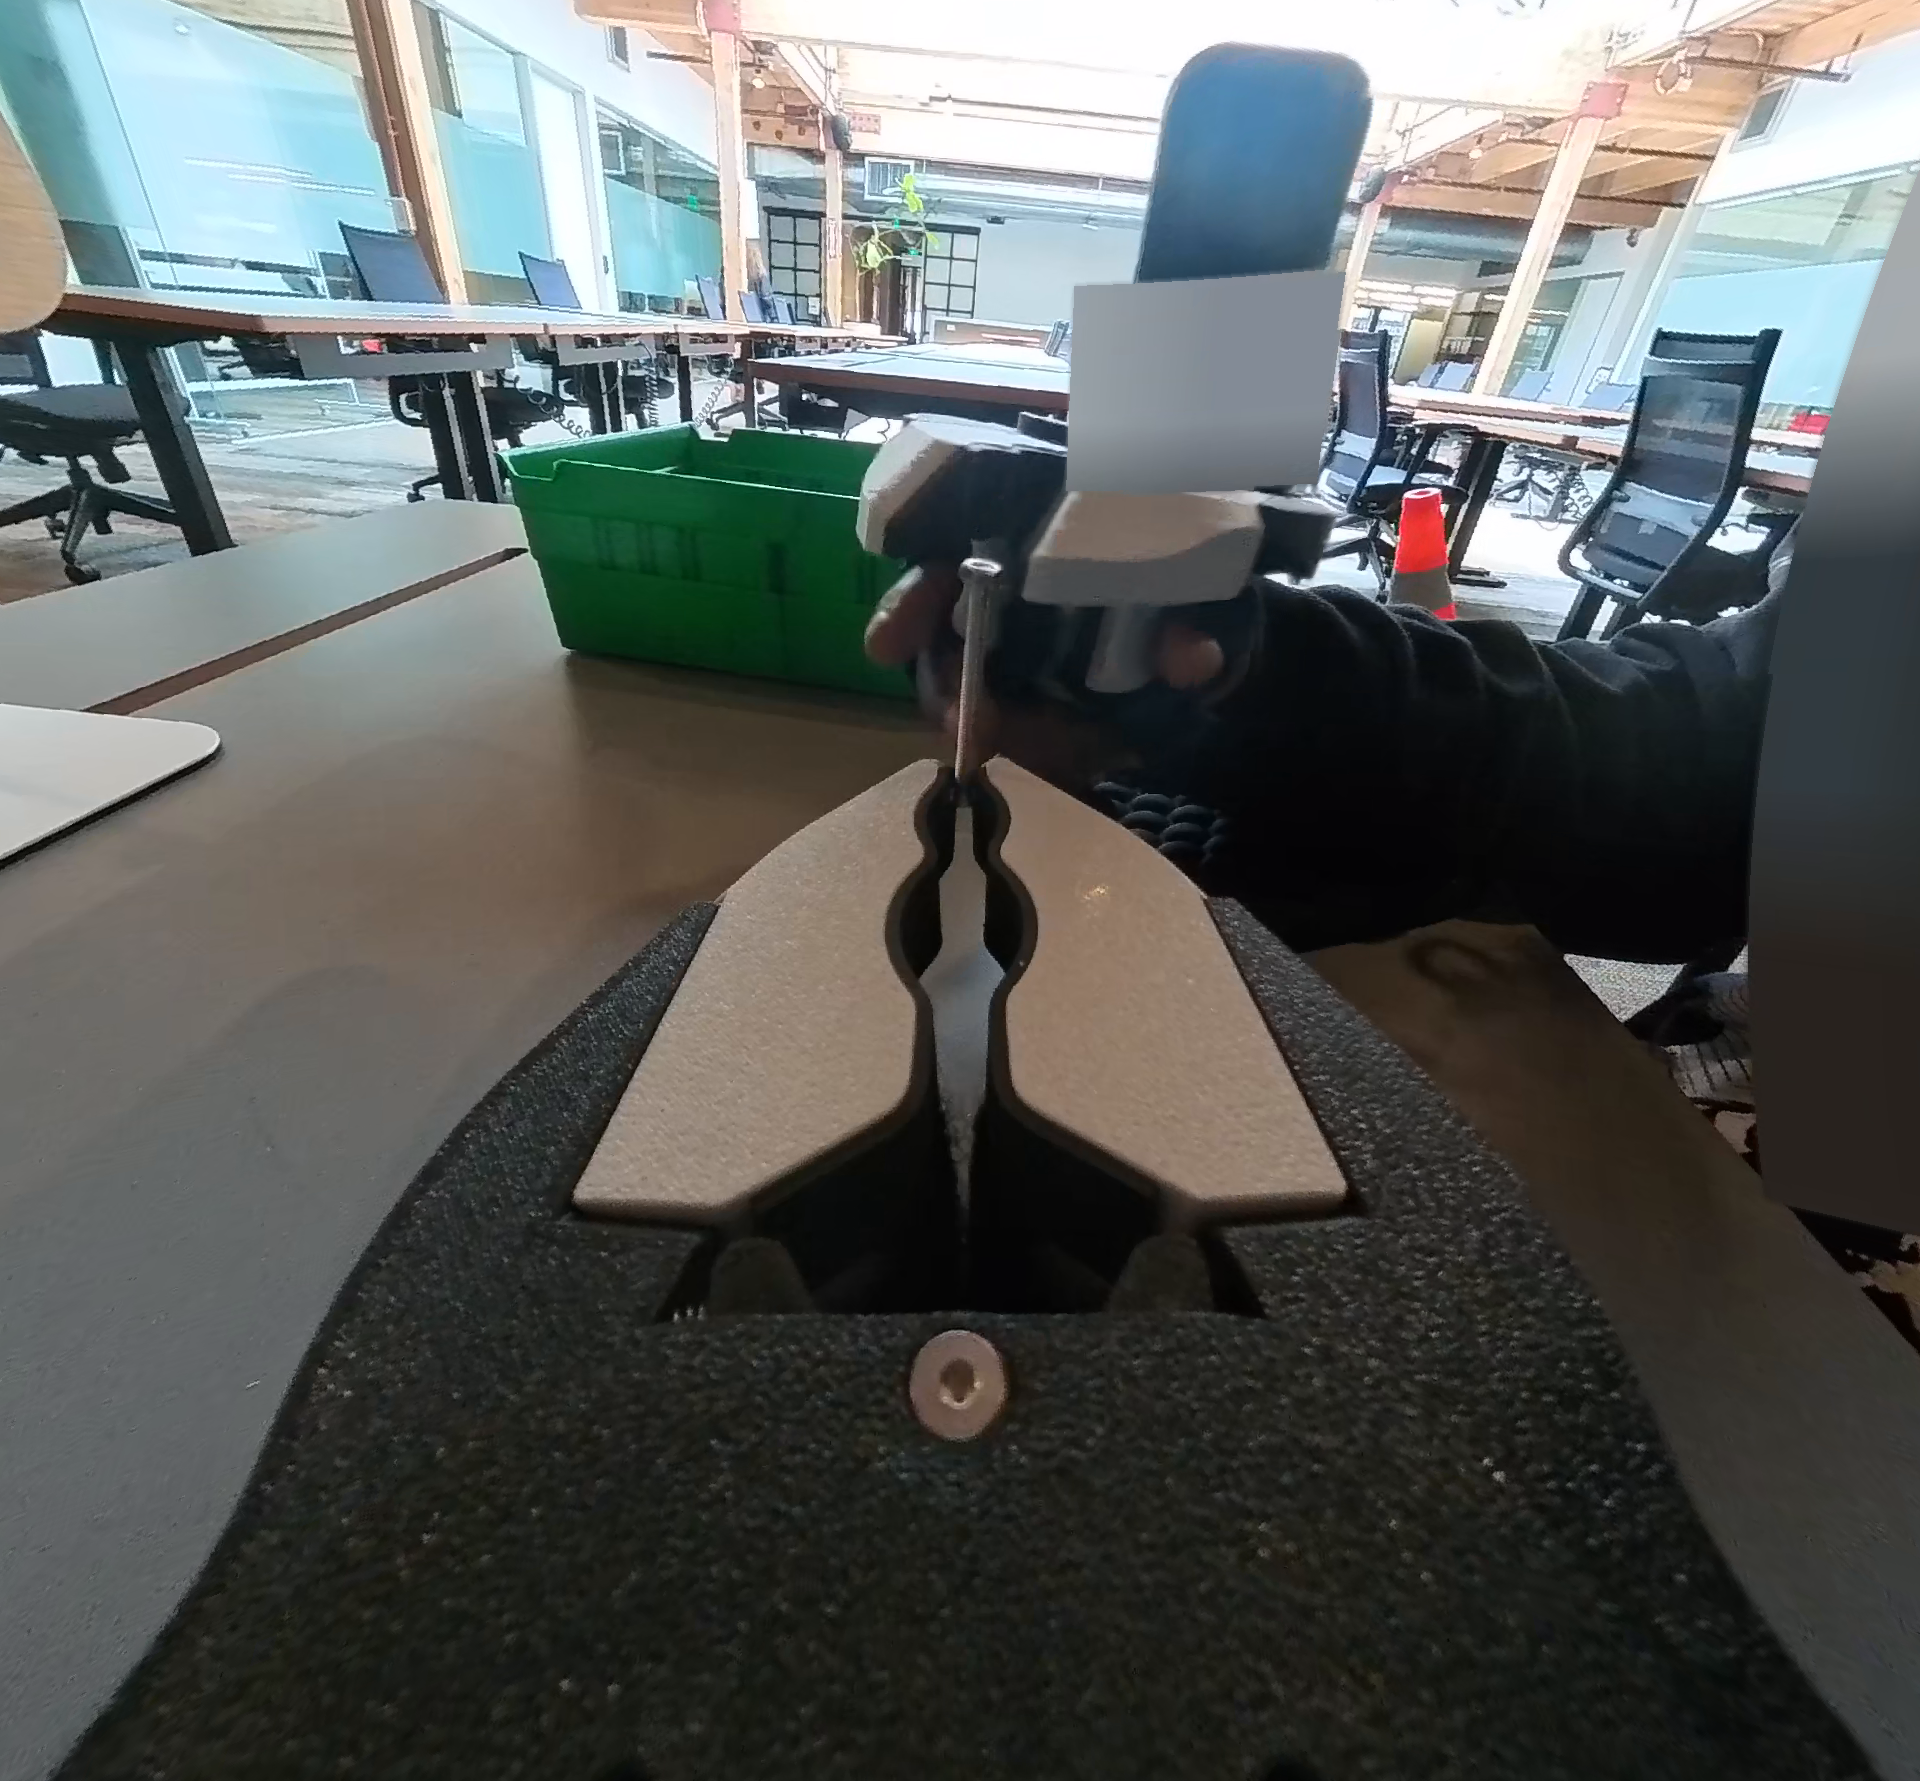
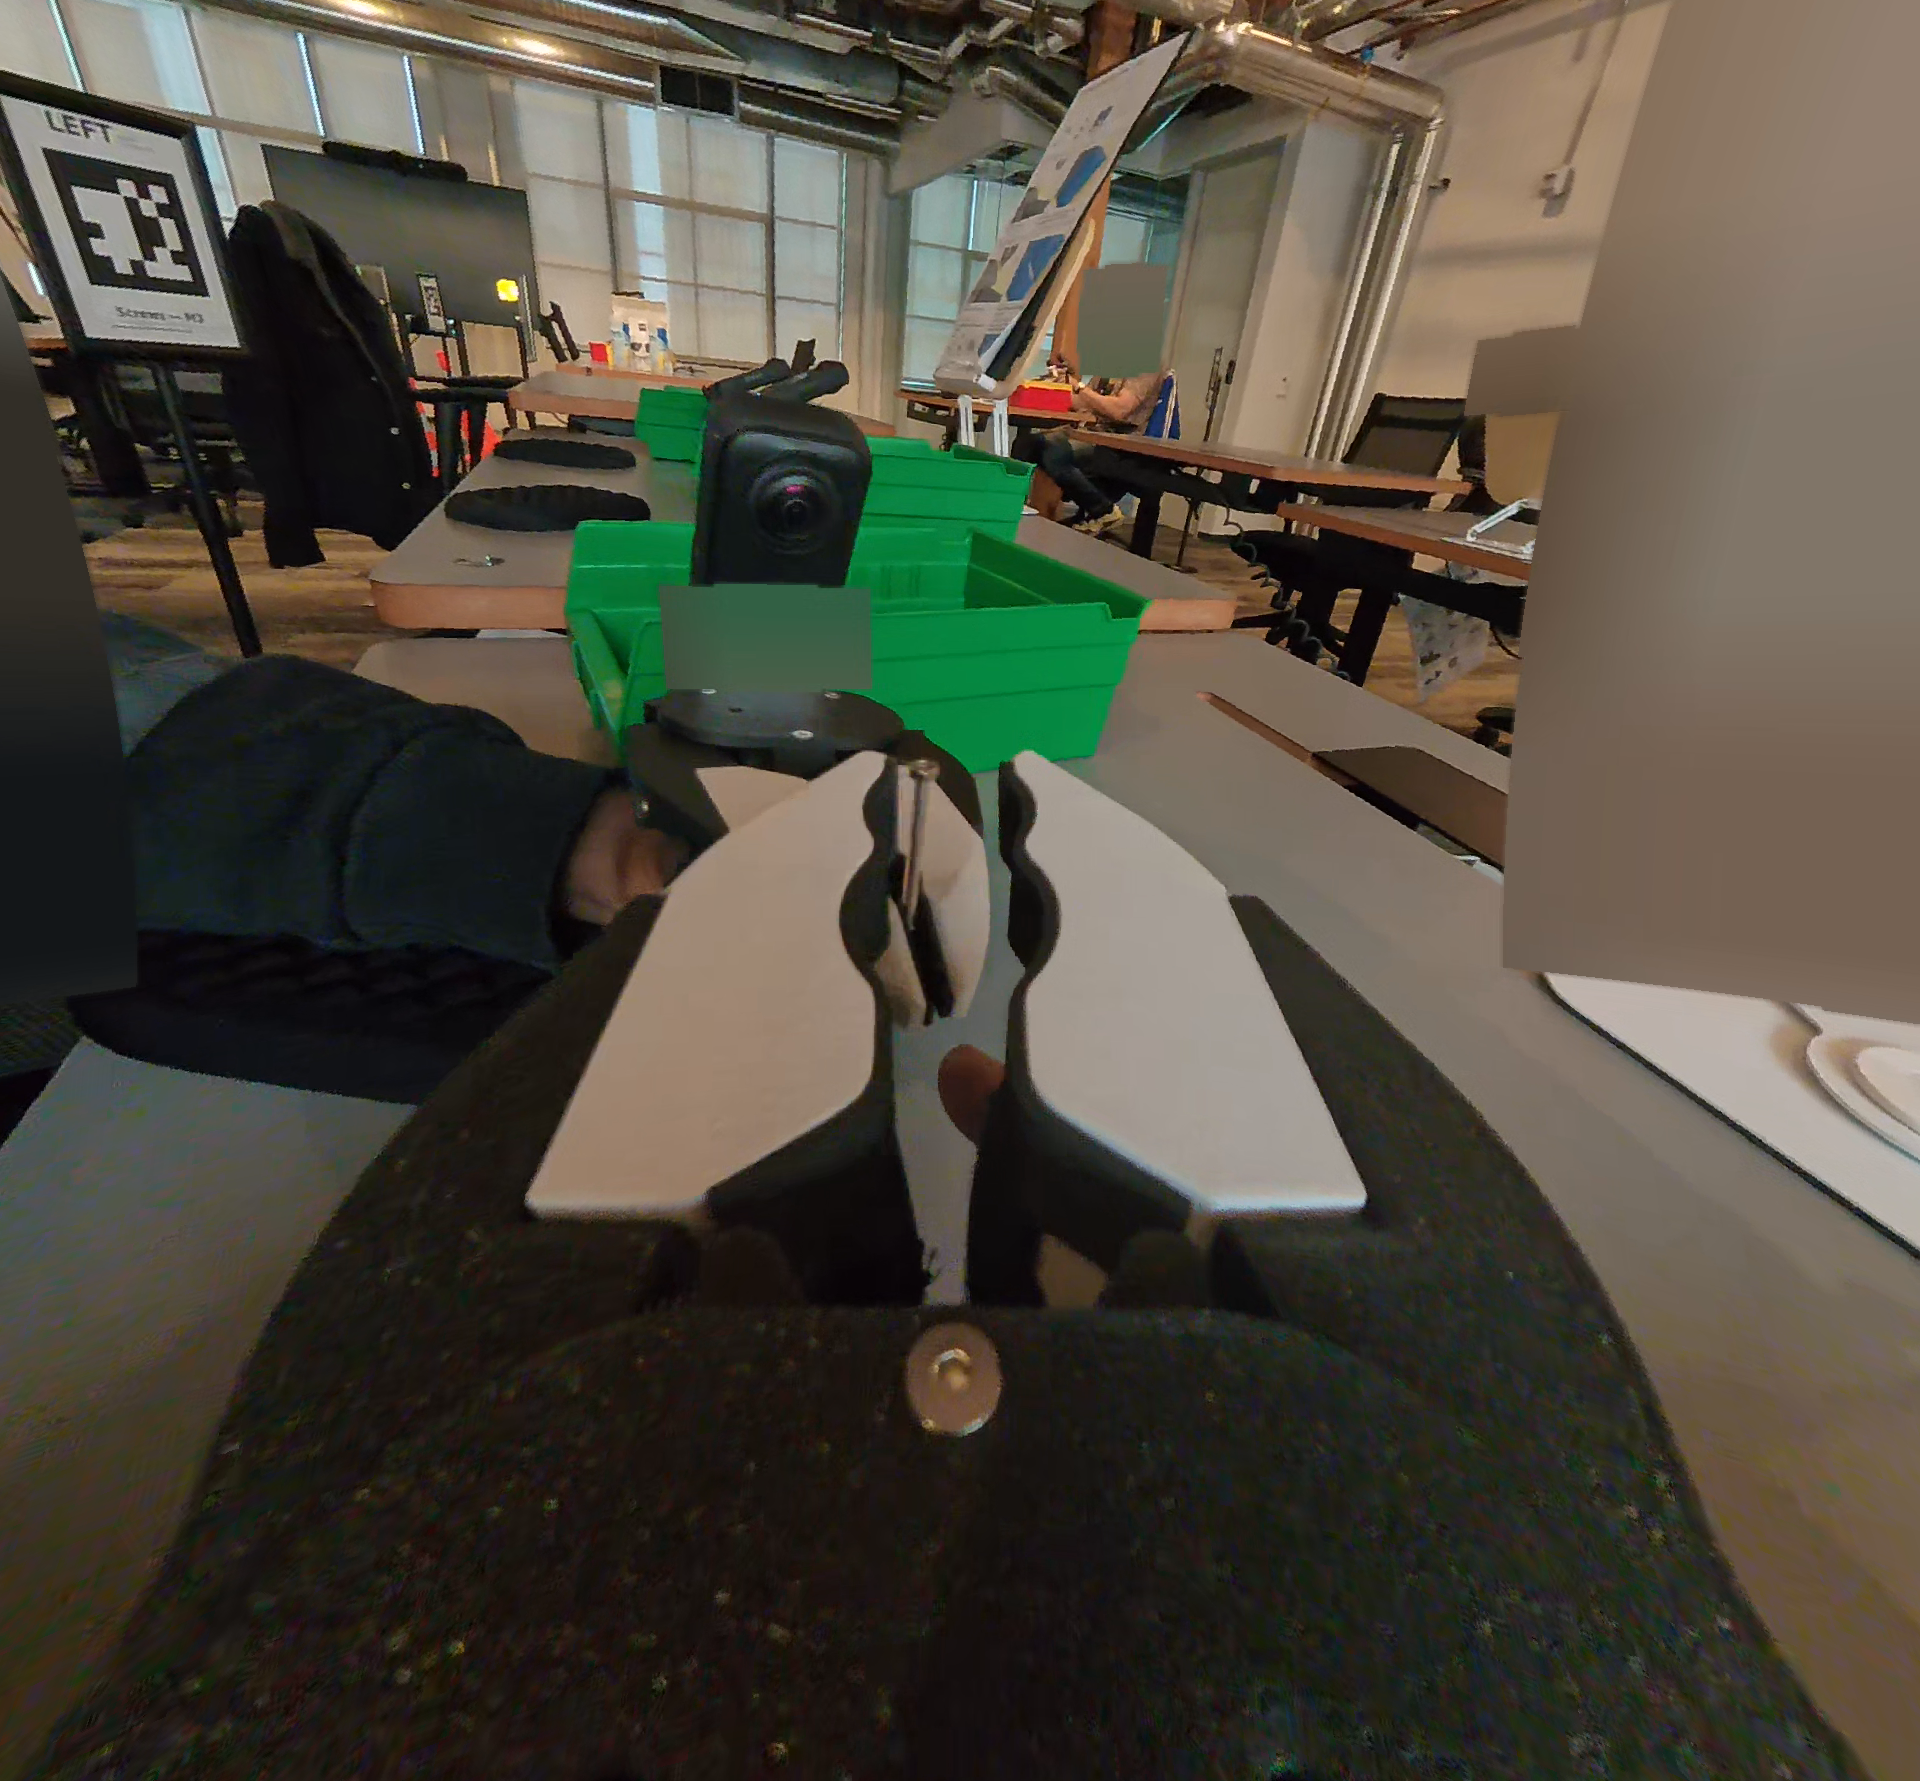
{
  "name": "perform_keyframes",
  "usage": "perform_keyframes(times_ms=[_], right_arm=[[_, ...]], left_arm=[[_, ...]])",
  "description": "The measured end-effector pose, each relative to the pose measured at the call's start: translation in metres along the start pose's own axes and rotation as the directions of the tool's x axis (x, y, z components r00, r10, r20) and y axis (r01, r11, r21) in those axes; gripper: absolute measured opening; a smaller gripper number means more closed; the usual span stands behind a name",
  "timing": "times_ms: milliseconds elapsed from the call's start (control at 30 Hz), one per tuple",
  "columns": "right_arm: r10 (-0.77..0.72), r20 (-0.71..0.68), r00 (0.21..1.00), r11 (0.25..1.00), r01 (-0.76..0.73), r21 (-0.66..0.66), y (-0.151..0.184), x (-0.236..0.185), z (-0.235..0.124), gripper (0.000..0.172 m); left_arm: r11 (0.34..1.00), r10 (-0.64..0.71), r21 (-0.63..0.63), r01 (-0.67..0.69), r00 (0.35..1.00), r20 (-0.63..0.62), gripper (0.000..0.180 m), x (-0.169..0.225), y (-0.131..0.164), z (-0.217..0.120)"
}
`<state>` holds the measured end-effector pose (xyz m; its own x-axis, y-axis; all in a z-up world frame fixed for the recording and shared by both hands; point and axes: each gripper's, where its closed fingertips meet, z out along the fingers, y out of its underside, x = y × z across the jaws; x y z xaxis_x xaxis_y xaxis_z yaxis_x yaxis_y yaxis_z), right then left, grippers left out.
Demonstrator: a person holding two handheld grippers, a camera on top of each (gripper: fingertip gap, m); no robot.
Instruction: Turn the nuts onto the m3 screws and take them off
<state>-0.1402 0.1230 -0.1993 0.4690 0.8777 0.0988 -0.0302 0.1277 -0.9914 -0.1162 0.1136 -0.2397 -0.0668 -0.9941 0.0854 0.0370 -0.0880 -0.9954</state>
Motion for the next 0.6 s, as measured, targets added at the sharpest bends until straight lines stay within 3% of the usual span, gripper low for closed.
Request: perform_keyframes(times_ms=[167, 433, 600], right_arm=[[0.007, -0.021, 1.0, 1.0, -0.007, -0.012, 0.0023, 0.005, -0.0021, 0.009], [0.004, 0.002, 1.0, 1.0, -0.004, -0.002, 0.0002, -0.0006, 0.0009, 0.016], [0.012, -0.013, 1.0, 1.0, -0.012, -0.006, 0.0009, 0.0035, -0.0013, 0.009]], left_arm=[[1.0, -0.001, 0.002, 0.001, 1.0, 0.0, 0.002, -0.0002, -0.0003, -0.0002], [1.0, -0.001, -0.001, 0.001, 1.0, -0.001, 0.002, -0.0002, 0.0001, 0.0002], [1.0, -0.003, 0.002, 0.003, 1.0, -0.001, 0.002, -0.0005, -0.0002, 0.0]])
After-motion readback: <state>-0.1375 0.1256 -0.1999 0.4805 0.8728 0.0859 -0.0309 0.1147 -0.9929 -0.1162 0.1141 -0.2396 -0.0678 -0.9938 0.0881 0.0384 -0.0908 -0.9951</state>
